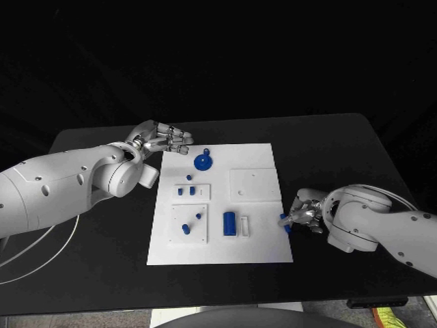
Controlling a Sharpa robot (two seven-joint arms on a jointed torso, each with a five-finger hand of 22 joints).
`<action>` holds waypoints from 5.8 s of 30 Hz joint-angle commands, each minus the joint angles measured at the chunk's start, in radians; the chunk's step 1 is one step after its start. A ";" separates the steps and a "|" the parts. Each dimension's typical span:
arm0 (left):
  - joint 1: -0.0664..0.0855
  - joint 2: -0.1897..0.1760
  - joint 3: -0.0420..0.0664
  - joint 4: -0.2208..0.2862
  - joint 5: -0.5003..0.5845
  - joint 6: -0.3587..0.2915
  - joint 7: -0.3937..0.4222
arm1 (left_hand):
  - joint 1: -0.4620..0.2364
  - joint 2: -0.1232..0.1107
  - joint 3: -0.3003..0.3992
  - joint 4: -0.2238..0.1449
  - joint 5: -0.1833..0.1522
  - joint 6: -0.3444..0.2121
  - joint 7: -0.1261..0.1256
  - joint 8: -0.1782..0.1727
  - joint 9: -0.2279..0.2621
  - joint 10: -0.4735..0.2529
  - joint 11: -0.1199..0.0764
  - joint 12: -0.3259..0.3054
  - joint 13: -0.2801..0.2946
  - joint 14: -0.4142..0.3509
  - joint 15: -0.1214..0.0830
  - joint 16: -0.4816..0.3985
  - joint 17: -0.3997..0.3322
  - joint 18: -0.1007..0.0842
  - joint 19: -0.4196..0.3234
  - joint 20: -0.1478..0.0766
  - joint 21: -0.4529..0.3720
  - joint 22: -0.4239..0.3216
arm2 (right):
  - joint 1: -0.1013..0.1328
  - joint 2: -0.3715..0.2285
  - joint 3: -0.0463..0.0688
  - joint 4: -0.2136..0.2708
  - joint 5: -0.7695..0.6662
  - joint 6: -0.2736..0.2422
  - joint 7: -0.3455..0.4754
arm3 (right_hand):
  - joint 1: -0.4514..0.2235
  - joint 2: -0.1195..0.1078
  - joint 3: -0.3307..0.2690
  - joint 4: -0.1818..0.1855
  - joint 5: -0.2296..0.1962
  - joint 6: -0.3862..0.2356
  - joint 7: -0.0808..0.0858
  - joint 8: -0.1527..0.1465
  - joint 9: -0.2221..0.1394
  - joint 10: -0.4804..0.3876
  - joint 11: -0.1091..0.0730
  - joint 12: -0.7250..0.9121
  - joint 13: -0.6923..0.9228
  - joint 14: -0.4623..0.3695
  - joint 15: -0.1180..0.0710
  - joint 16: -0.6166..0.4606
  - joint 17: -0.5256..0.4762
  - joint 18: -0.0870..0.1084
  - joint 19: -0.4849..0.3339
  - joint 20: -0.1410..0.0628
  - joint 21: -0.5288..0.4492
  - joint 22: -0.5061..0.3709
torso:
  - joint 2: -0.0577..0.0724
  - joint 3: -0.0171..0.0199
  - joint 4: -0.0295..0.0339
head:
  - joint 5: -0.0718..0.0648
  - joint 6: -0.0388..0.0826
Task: Assemble the parts on the task board
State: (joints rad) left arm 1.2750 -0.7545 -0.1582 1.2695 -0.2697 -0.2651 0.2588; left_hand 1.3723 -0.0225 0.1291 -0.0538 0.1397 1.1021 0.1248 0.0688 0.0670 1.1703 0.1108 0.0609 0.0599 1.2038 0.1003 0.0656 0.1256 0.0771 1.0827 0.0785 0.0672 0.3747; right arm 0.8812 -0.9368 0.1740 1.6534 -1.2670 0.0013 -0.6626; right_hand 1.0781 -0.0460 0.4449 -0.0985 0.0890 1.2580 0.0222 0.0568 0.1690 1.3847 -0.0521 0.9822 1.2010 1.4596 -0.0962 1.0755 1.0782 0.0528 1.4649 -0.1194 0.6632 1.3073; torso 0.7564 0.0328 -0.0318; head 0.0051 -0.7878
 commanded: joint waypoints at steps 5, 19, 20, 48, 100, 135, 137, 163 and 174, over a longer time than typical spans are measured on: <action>0.001 0.000 0.000 0.001 0.001 0.014 0.003 | -0.001 0.005 -0.001 0.007 0.002 -0.006 -0.003 -0.005 0.001 -0.003 0.000 0.000 -0.001 -0.006 -0.001 -0.003 0.002 -0.008 0.007 0.001 0.006 -0.001 | -0.006 -0.033 0.024 0.011 0.050 -0.015 0.006 | -0.005 0.010 0.056 -0.064 -0.002 0.012 0.000 0.008 0.004 0.007 -0.003 0.006 0.003 0.004 -0.001 -0.001 -0.002 -0.015 0.050 -0.001 0.006 0.081 | -0.001 -0.0019 -0.0001 | 0.003 0.003; 0.001 0.004 0.000 -0.001 0.001 0.014 0.002 | -0.001 0.005 -0.001 0.007 0.002 -0.006 -0.003 -0.005 0.001 -0.003 0.000 0.000 -0.001 -0.006 -0.001 -0.003 0.002 -0.008 0.007 0.001 0.006 -0.001 | 0.016 -0.016 0.047 0.096 0.127 -0.043 0.043 | -0.012 0.022 0.022 -0.056 0.024 0.023 -0.004 0.007 -0.003 0.015 -0.006 0.009 0.006 0.004 -0.003 0.001 -0.006 -0.019 0.049 -0.003 0.018 0.083 | 0.001 -0.0012 0.0017 | 0.008 0.004; 0.001 0.004 0.000 -0.001 0.001 0.014 0.002 | -0.001 0.005 -0.001 0.007 0.002 -0.006 -0.003 -0.005 0.001 -0.003 0.000 0.000 -0.001 -0.006 -0.001 -0.003 0.002 -0.008 0.007 0.001 0.006 -0.001 | 0.016 -0.010 0.047 0.100 0.133 -0.046 0.043 | -0.012 0.022 0.022 -0.056 0.024 0.023 -0.004 0.007 -0.003 0.015 -0.006 0.009 0.006 0.004 -0.003 0.001 -0.006 -0.019 0.049 -0.003 0.018 0.083 | 0.001 -0.0015 0.0015 | 0.010 0.003; 0.001 0.015 0.000 0.001 0.001 0.019 -0.002 | 0.001 0.007 -0.005 0.010 0.002 -0.007 -0.003 -0.004 0.001 -0.005 0.000 0.000 -0.001 -0.008 -0.001 -0.003 0.002 -0.008 0.009 0.001 0.007 -0.014 | 0.014 0.164 -0.025 0.006 0.072 -0.102 -0.009 | -0.027 0.029 -0.027 -0.043 0.050 0.028 -0.007 0.007 -0.015 0.018 -0.008 0.007 0.008 0.003 -0.005 0.004 -0.009 -0.021 0.050 -0.004 0.019 0.083 | 0.001 -0.0005 0.0009 | 0.022 -0.003; 0.001 0.009 0.000 0.001 -0.001 0.028 -0.011 | 0.000 0.008 -0.008 0.016 0.001 -0.007 -0.003 -0.005 0.001 -0.005 0.001 0.000 -0.001 -0.008 -0.001 -0.003 0.003 -0.009 0.010 0.002 0.007 -0.022 | 0.014 0.188 -0.054 -0.003 0.054 -0.091 0.005 | 0.012 -0.061 -0.170 0.191 0.009 0.038 -0.004 0.007 -0.033 0.016 -0.005 -0.006 0.000 0.002 -0.004 0.002 -0.012 -0.018 0.050 -0.003 0.016 0.082 | 0.000 0.0002 0.0000 | 0.036 -0.013; 0.001 0.009 0.000 0.000 -0.003 0.032 -0.019 | 0.001 0.008 -0.010 0.019 0.002 -0.007 -0.003 -0.005 0.001 -0.007 0.001 0.000 -0.001 -0.009 0.000 -0.003 0.003 -0.009 0.010 0.002 0.007 -0.029 | 0.014 0.177 -0.054 0.020 0.054 -0.090 0.020 | -0.041 -0.004 -0.086 0.064 0.006 0.035 -0.007 0.007 -0.036 0.018 -0.008 -0.004 0.001 0.002 -0.005 0.000 -0.015 -0.020 0.050 -0.004 0.017 0.082 | 0.000 -0.0002 0.0000 | 0.043 -0.018; 0.001 0.009 0.000 0.000 -0.003 0.032 -0.019 | 0.001 0.008 -0.010 0.019 0.002 -0.007 -0.003 -0.005 0.001 -0.007 0.001 0.000 -0.001 -0.009 0.000 -0.003 0.003 -0.009 0.010 0.002 0.007 -0.029 | 0.014 0.177 -0.054 0.020 0.054 -0.085 0.020 | -0.042 -0.004 -0.087 0.066 0.004 0.036 -0.007 0.007 -0.036 0.018 -0.008 -0.004 0.001 0.002 -0.004 0.000 -0.015 -0.020 0.050 -0.004 0.016 0.082 | 0.001 -0.0003 0.0001 | 0.043 -0.019; 0.001 0.009 0.000 0.000 -0.005 0.032 -0.020 | 0.001 0.008 -0.011 0.021 0.002 -0.008 -0.003 -0.005 0.001 -0.008 0.001 -0.001 -0.001 -0.010 0.000 -0.003 0.003 -0.009 0.011 0.002 0.007 -0.031 | 0.014 0.175 -0.054 0.016 0.059 -0.086 0.023 | -0.001 -0.099 -0.187 0.267 -0.034 0.039 0.000 0.007 -0.034 0.015 -0.003 -0.010 -0.003 0.001 -0.003 -0.004 -0.015 -0.017 0.050 -0.003 0.010 0.081 | 0.000 0.0002 -0.0002 | 0.048 -0.023; 0.001 0.007 0.000 0.001 -0.005 0.032 -0.021 | 0.003 0.007 -0.011 0.022 0.002 -0.008 -0.003 -0.005 0.001 -0.008 0.001 -0.001 -0.001 -0.010 0.000 -0.003 0.004 -0.009 0.011 0.002 0.007 -0.036 | 0.013 0.167 -0.054 0.008 0.067 -0.092 0.053 | 0.068 -0.080 -0.148 0.165 -0.033 0.036 -0.002 0.007 -0.034 0.014 -0.004 -0.011 -0.004 0.001 -0.004 -0.007 -0.017 -0.017 0.049 -0.004 0.006 0.081 | 0.001 0.0005 -0.0002 | 0.045 -0.021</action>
State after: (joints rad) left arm 1.2752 -0.7478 -0.1591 1.2681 -0.2719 -0.2457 0.2329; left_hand 1.3723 -0.0225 0.1195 -0.0385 0.1397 1.0995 0.1222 0.0688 0.0670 1.1703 0.1108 0.0609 0.0599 1.2039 0.1003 0.0656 0.1276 0.0771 1.0863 0.0822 0.0713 0.3397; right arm 0.8957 -0.7696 0.1200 1.6622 -1.2072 -0.0980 -0.6400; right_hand 1.1425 -0.1271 0.2941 0.0735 0.0581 1.2959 0.0200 0.0599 0.1360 1.4008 -0.0568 0.9744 1.1983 1.4615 -0.0945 1.0720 1.0624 0.0448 1.4649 -0.1194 0.6735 1.3075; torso 0.7568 0.0330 -0.0318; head 0.0510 -0.8098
